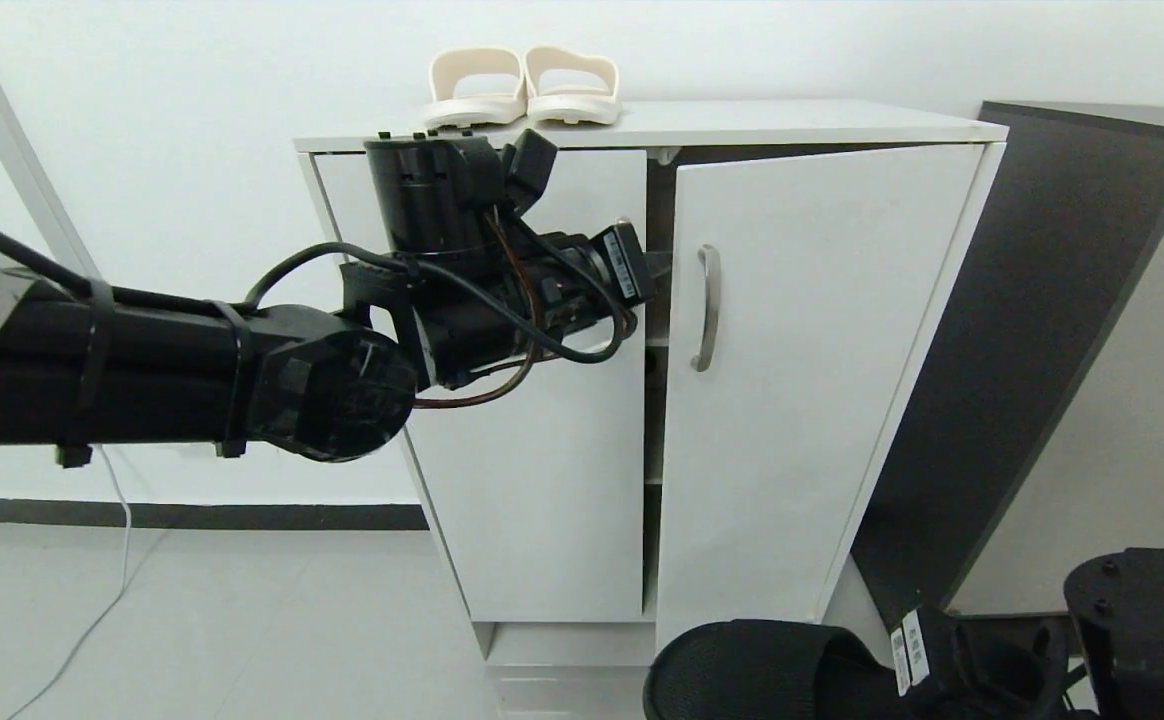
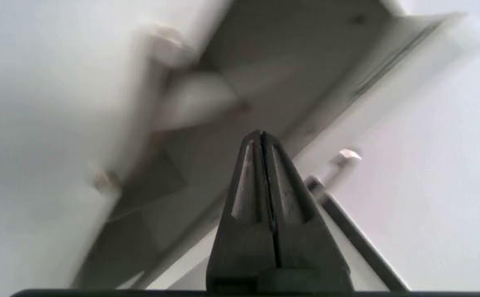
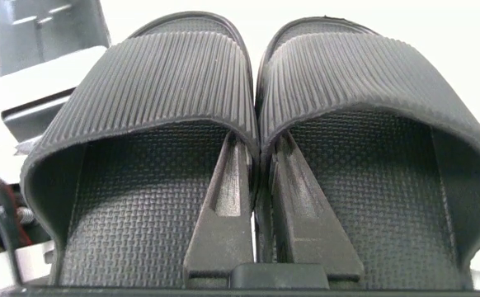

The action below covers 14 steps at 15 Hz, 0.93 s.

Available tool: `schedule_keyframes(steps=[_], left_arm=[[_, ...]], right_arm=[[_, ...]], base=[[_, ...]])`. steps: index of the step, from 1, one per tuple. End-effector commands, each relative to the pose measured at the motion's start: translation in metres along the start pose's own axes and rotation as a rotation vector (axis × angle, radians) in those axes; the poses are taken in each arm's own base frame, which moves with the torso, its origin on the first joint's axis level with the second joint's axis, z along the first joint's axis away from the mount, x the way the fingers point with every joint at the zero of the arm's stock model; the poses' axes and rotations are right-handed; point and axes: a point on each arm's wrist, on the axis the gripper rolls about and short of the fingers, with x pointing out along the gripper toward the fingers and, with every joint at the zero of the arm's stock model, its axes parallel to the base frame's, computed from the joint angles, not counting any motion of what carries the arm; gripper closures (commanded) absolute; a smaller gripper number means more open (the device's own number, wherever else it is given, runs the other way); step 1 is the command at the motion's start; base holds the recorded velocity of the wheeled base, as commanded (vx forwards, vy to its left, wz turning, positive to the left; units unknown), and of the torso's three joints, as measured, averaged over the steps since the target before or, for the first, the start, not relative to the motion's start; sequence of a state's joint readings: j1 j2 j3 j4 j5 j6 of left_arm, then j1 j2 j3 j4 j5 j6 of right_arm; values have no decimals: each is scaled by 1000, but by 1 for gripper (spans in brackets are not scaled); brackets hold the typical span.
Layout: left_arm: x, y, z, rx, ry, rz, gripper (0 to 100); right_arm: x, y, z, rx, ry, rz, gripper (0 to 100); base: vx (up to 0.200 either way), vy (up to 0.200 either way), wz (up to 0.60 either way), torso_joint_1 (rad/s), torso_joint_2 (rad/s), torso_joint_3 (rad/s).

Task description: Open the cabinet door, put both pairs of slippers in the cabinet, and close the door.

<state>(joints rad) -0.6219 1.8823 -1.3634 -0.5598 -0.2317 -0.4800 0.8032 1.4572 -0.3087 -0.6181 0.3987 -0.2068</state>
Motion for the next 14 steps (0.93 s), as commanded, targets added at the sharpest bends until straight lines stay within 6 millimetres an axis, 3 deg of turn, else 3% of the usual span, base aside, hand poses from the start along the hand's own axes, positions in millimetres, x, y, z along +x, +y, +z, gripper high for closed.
schedule_keyframes(steps=[1,3,4,9,11,13,14], left_arm=[[-6,-32,-10,2,14,-76,100],[-6,-57,-22,10,10,-153,100],[-6,-60,-20,12,-14,-166,100],[-11,-33,-6,20,-62,-88,100],[-41,-26,27,27,-145,12,100],[-87,-25,51,32,-168,100,100],[-131,-32,61,44,-157,158,100]], right_arm=[[-2,7,-3,-9,4,26,100],[-3,9,-5,-13,5,36,100],[-4,10,-5,-21,4,37,100],[-3,10,-7,-24,12,38,100],[0,5,-5,-14,11,21,100],[6,-12,2,11,-7,-41,100],[10,-22,7,33,-33,-74,100]], base=[[-200,0,0,2,2,2],[-200,0,0,7,0,7],[-200,0,0,2,-2,2],[-40,0,0,0,0,0],[0,0,0,0,0,0],[0,0,0,0,0,0],[0,0,0,0,0,0]])
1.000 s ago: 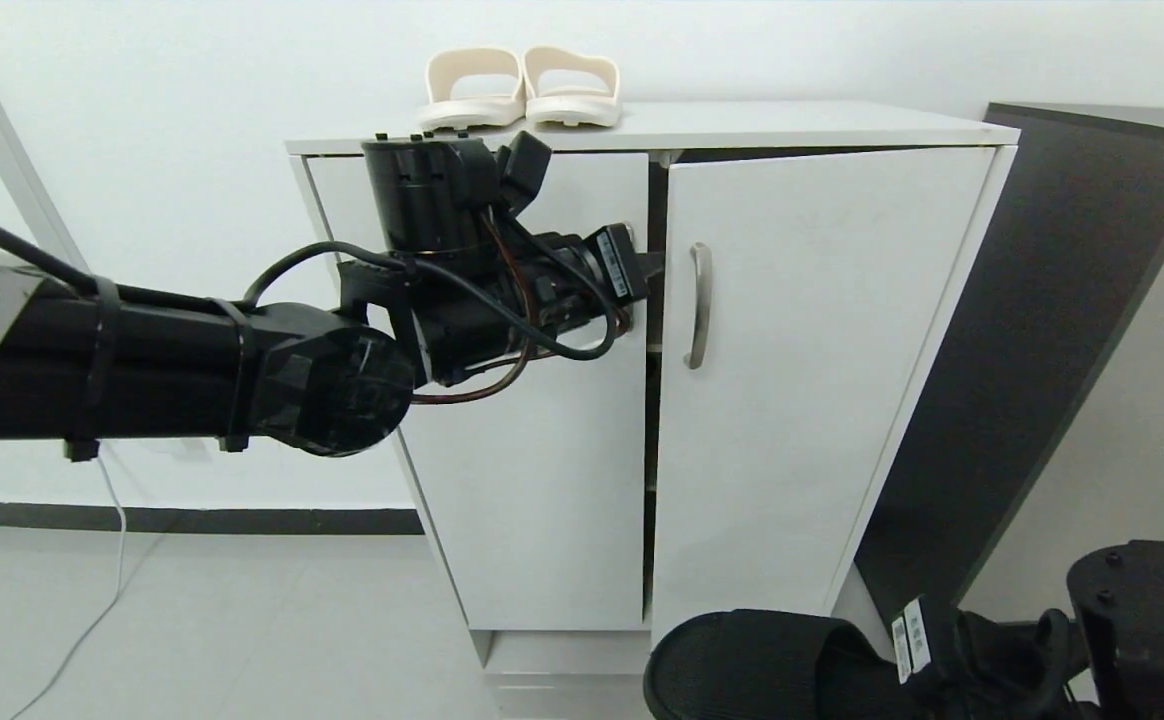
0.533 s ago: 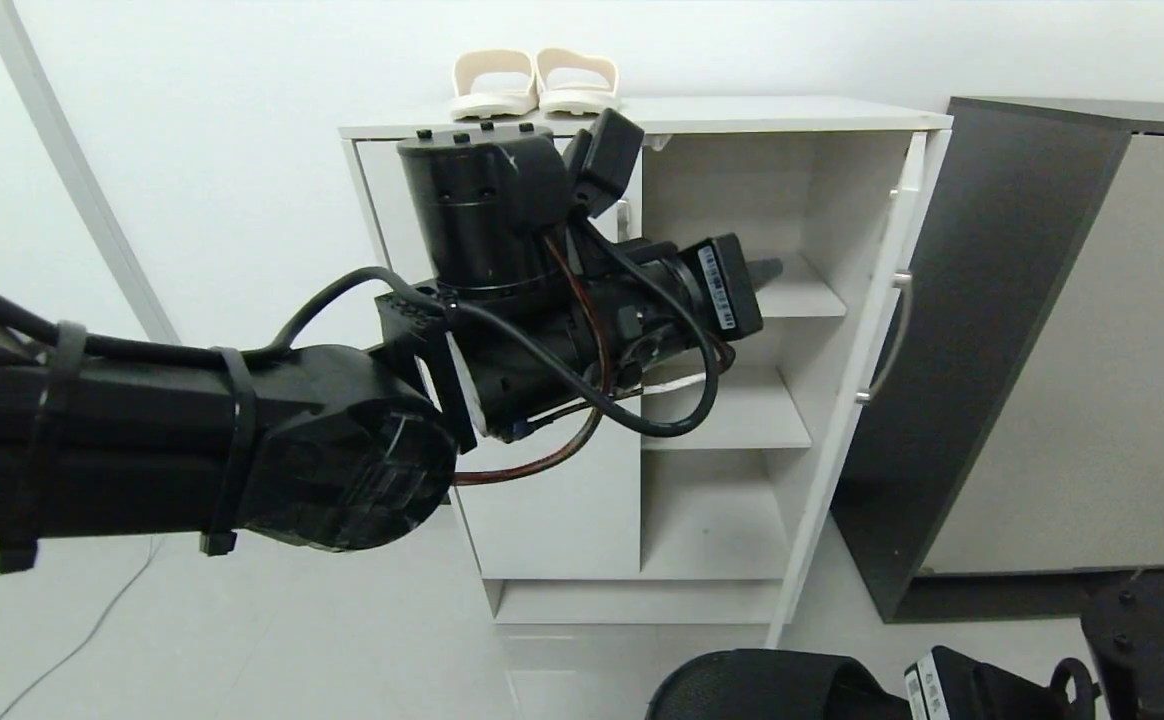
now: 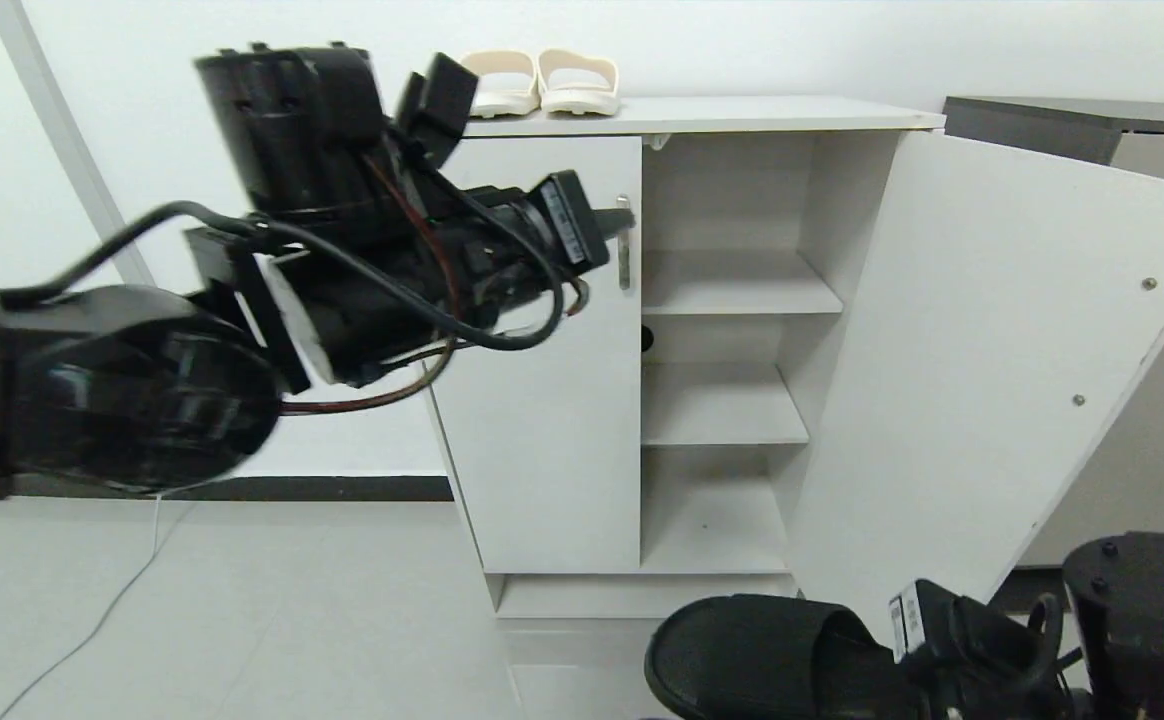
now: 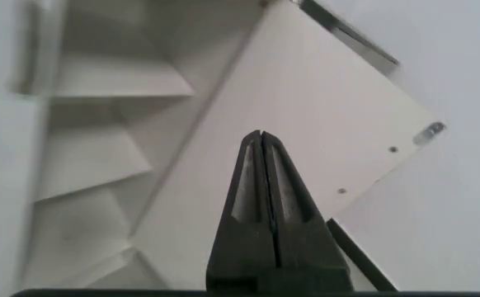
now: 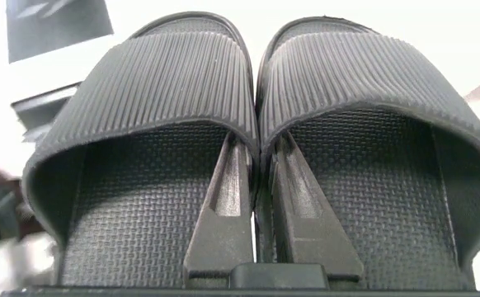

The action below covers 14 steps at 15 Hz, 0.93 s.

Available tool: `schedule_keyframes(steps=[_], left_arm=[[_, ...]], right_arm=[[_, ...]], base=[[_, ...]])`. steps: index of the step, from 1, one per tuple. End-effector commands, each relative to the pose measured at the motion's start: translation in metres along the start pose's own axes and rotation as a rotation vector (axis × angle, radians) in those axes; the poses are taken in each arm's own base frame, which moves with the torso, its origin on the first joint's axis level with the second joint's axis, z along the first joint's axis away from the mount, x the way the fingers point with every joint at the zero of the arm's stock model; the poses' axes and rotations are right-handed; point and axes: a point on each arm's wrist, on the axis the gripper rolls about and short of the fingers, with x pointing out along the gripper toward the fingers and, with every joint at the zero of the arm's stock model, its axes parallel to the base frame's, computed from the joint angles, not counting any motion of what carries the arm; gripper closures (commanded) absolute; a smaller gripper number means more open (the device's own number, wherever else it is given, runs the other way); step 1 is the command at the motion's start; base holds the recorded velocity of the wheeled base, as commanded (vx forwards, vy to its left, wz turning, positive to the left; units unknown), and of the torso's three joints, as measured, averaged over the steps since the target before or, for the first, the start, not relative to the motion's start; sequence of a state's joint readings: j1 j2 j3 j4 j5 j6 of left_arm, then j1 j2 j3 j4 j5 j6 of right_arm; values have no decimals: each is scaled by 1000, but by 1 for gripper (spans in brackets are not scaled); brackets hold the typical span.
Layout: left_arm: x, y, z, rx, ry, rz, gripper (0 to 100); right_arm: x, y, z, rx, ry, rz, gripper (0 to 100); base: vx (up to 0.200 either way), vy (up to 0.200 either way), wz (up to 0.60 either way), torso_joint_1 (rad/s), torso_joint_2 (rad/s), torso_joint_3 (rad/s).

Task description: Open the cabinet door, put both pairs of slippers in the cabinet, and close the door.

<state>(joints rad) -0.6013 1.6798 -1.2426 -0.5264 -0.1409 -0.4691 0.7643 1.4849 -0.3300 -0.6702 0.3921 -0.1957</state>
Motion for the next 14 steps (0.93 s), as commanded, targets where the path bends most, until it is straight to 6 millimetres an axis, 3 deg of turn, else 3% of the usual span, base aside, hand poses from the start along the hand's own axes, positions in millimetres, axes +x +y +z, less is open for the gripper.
schedule_keyframes(steps=[1,4,6,7,8,11,13,14], left_arm=[[-111,-9,46,48,-55,132,100],[-213,-16,43,93,-108,322,100],[-260,-18,32,119,-230,603,100],[-272,-19,27,123,-269,693,100],[-297,-25,12,158,-347,841,100],[-329,-15,-46,306,-306,1062,100],[-355,3,-119,375,-257,1101,100],[-360,12,-146,372,-251,1127,100]], right_arm=[[10,-16,7,57,-28,-48,100],[25,-31,33,169,-90,-284,100],[41,-44,47,222,-116,-432,100],[46,-48,51,226,-121,-499,100],[56,-58,55,246,-118,-661,100],[61,-63,55,257,-113,-739,100],[62,-62,51,256,-97,-730,100],[66,-62,48,258,-85,-728,100]], base=[[0,0,0,0,0,0],[0,0,0,0,0,0],[0,0,0,0,0,0],[0,0,0,0,0,0],[0,0,0,0,0,0],[0,0,0,0,0,0],[0,0,0,0,0,0],[0,0,0,0,0,0]])
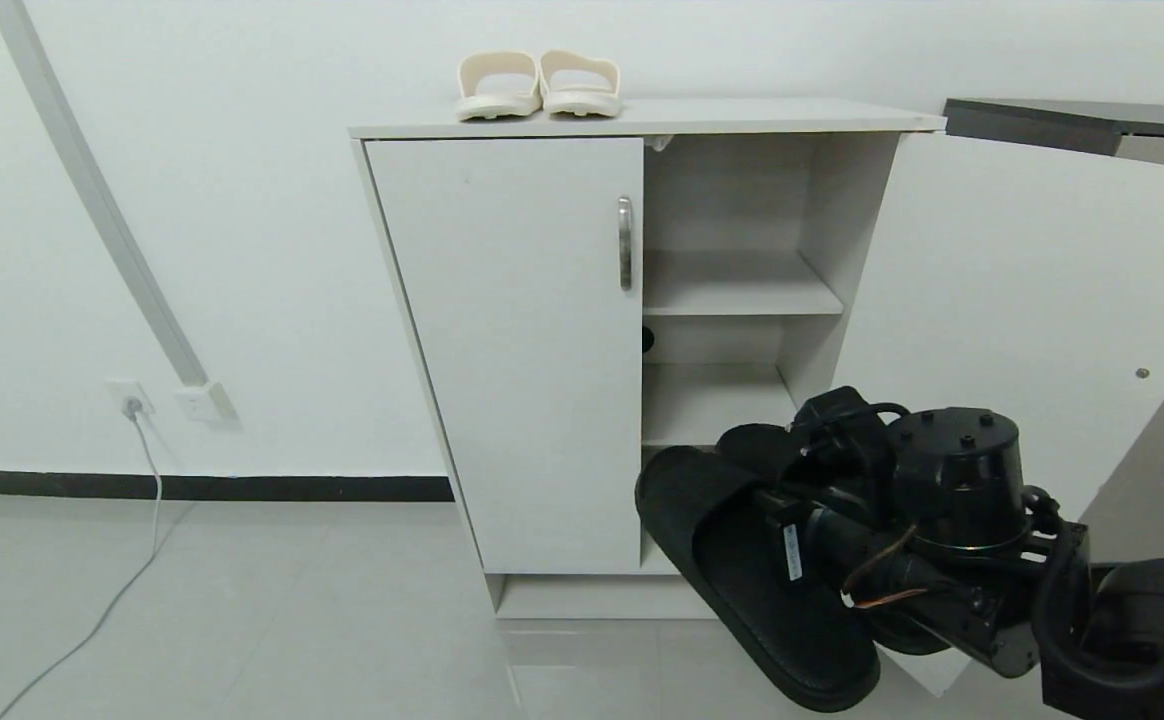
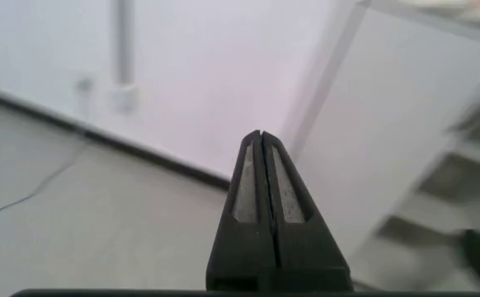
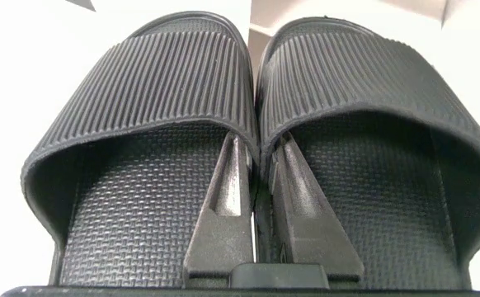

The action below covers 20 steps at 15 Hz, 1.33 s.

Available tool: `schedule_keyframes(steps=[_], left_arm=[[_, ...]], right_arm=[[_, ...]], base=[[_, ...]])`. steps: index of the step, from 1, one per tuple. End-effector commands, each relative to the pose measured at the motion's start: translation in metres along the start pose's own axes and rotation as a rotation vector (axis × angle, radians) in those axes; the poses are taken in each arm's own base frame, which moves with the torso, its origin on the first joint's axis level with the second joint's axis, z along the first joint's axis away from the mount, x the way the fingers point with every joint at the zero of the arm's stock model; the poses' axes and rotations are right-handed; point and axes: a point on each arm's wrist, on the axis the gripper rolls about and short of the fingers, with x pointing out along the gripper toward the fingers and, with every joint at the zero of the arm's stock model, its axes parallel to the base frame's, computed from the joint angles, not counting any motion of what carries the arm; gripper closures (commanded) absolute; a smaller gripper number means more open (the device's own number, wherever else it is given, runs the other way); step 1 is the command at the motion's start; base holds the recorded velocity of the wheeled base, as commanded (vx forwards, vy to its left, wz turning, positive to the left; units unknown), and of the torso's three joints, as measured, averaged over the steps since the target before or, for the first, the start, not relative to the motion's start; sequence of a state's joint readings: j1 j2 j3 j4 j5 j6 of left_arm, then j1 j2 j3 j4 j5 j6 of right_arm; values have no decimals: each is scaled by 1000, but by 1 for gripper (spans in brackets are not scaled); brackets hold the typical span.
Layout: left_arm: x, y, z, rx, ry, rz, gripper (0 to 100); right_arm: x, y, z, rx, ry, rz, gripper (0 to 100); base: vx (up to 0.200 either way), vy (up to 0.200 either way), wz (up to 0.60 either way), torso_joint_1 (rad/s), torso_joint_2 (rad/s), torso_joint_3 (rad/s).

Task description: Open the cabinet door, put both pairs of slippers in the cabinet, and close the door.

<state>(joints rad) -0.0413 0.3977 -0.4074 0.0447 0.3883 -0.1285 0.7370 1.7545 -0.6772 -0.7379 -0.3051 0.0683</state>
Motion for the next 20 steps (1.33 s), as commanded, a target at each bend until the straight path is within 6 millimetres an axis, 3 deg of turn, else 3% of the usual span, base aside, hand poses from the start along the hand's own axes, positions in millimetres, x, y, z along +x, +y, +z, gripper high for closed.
schedule_keyframes(steps=[1,4,5,9,13,15,20], left_arm=[[-21,16,-66,17,-43,61,100],[-19,20,-105,29,-13,60,100],[-19,19,-109,3,-53,-37,100],[-19,13,-114,28,7,-344,100],[-19,13,-114,56,-4,-315,100],[-19,13,-114,52,-3,-317,100],[-19,13,-114,20,-2,-309,100]], right_arm=[[5,1,-5,-5,17,-1,100],[4,2,-10,-14,31,-6,100],[7,3,-12,-11,31,-5,100],[30,8,-28,-2,2,0,100],[58,20,-49,6,-58,-9,100],[62,25,-54,2,-57,-80,100],[101,31,-41,78,-143,-294,100]], base=[[0,0,0,0,0,0],[0,0,0,0,0,0],[0,0,0,0,0,0],[0,0,0,0,0,0],[0,0,0,0,0,0],[0,0,0,0,0,0],[0,0,0,0,0,0]])
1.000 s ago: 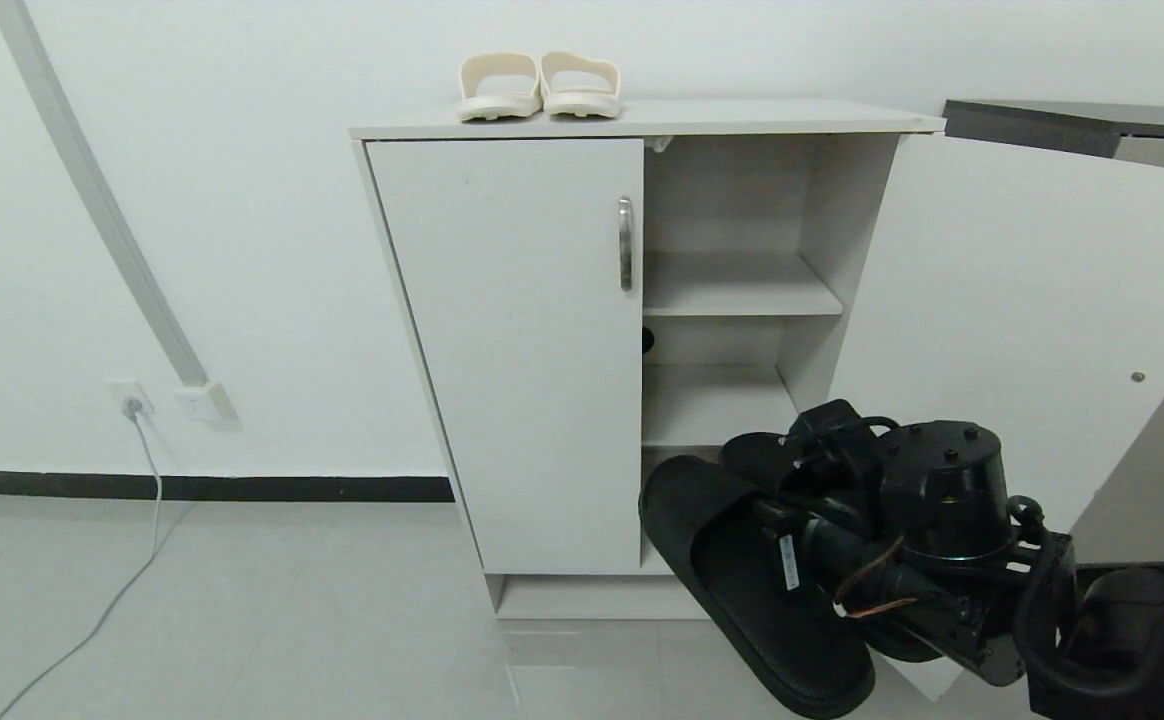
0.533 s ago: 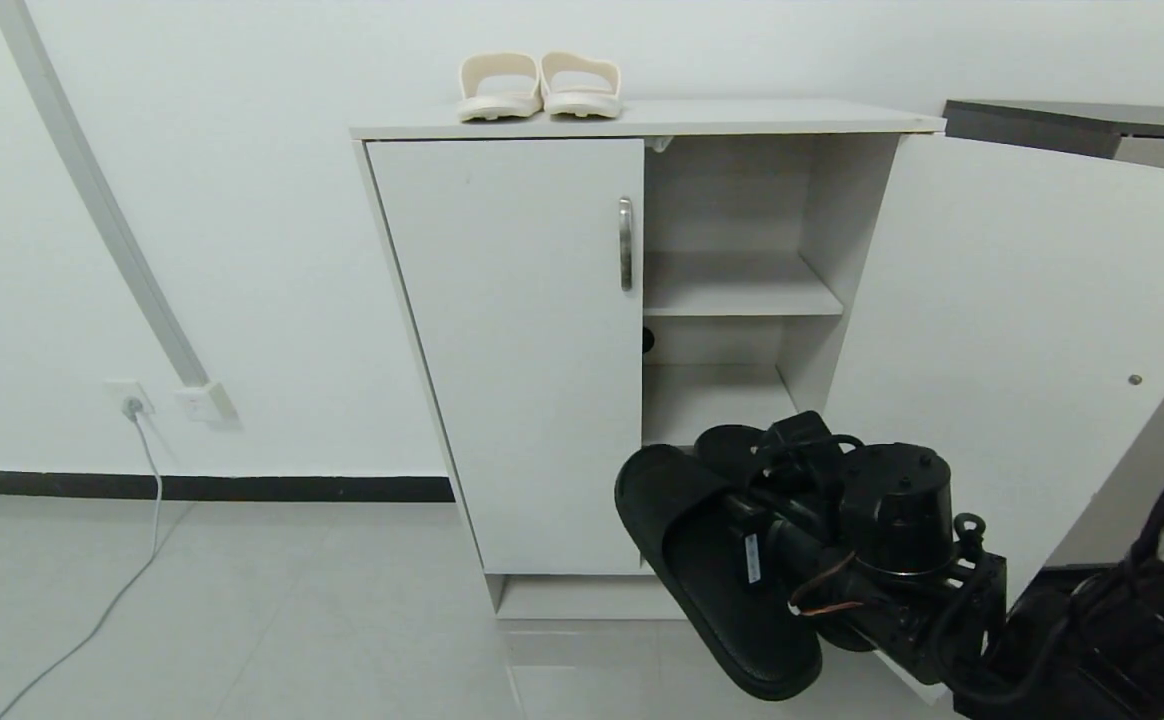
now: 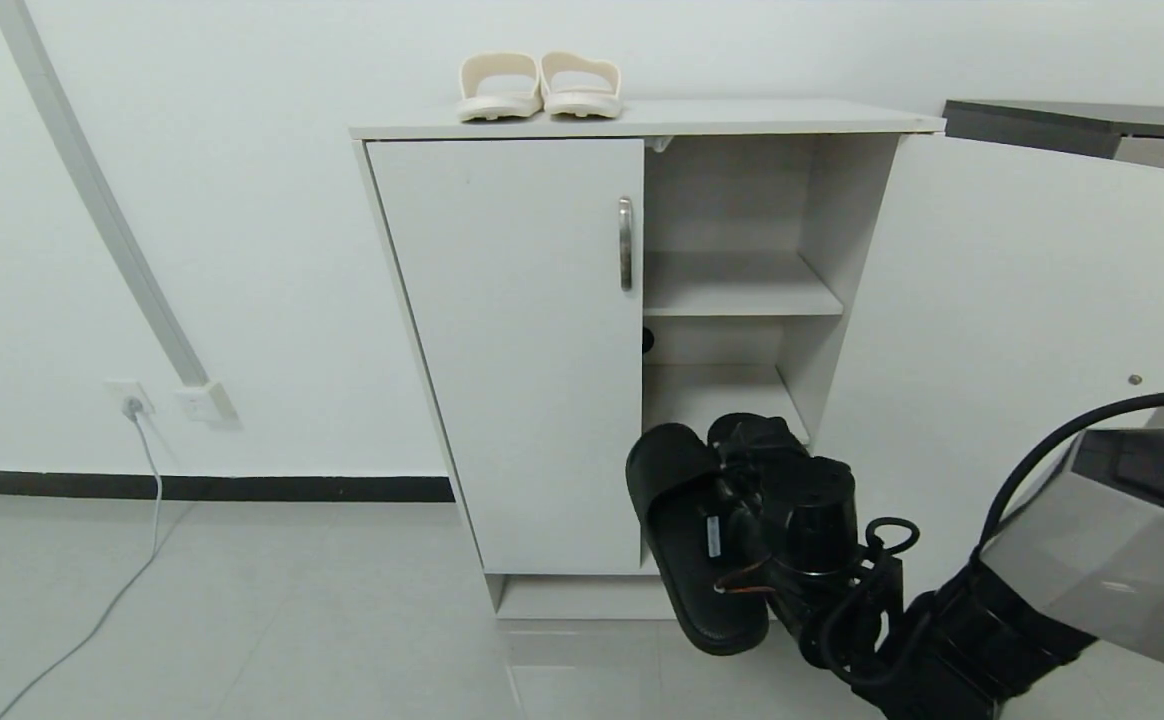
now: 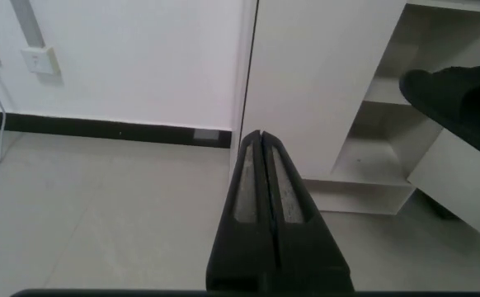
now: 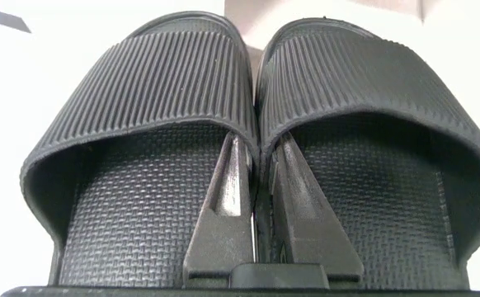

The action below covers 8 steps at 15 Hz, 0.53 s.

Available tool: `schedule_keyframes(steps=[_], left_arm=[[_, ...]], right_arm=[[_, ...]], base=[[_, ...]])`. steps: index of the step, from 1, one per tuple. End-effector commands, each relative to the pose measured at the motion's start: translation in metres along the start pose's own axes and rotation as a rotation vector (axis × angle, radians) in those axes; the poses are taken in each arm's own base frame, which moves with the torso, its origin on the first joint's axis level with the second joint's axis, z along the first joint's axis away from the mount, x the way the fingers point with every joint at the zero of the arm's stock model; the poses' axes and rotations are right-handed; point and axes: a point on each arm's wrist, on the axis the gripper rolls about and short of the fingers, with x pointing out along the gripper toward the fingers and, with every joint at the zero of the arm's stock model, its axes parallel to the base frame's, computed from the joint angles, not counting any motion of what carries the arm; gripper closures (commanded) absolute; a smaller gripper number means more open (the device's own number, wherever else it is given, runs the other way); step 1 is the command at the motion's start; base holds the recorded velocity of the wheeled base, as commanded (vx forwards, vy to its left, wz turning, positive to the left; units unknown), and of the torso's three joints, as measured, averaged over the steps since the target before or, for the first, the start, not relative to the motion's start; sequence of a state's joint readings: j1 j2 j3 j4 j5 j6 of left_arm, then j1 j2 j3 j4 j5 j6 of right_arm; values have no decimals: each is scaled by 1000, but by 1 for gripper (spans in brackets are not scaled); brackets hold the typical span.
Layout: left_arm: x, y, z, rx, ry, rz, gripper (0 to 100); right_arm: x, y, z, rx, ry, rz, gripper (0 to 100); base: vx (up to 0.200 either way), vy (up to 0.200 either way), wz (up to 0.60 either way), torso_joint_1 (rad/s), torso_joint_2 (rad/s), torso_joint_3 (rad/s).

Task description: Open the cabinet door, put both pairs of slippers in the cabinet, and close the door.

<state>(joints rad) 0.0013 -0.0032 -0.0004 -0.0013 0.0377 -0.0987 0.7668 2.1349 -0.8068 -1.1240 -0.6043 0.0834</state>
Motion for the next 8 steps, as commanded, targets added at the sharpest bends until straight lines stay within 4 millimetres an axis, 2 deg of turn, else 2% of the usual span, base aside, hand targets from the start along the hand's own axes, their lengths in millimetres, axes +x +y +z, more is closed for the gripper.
schedule_keyframes(steps=[1,5,8], left_arm=[[0,0,0,1,2,1,100],[0,0,0,2,2,-2,100],[0,0,0,2,2,-3,100]], right_arm=[[20,9,-9,35,4,-40,100],[25,17,-4,56,30,-58,100],[26,16,-7,59,34,-71,100]], base=[[0,0,0,0,0,0],[0,0,0,0,0,0],[0,-200,0,2,1,2]])
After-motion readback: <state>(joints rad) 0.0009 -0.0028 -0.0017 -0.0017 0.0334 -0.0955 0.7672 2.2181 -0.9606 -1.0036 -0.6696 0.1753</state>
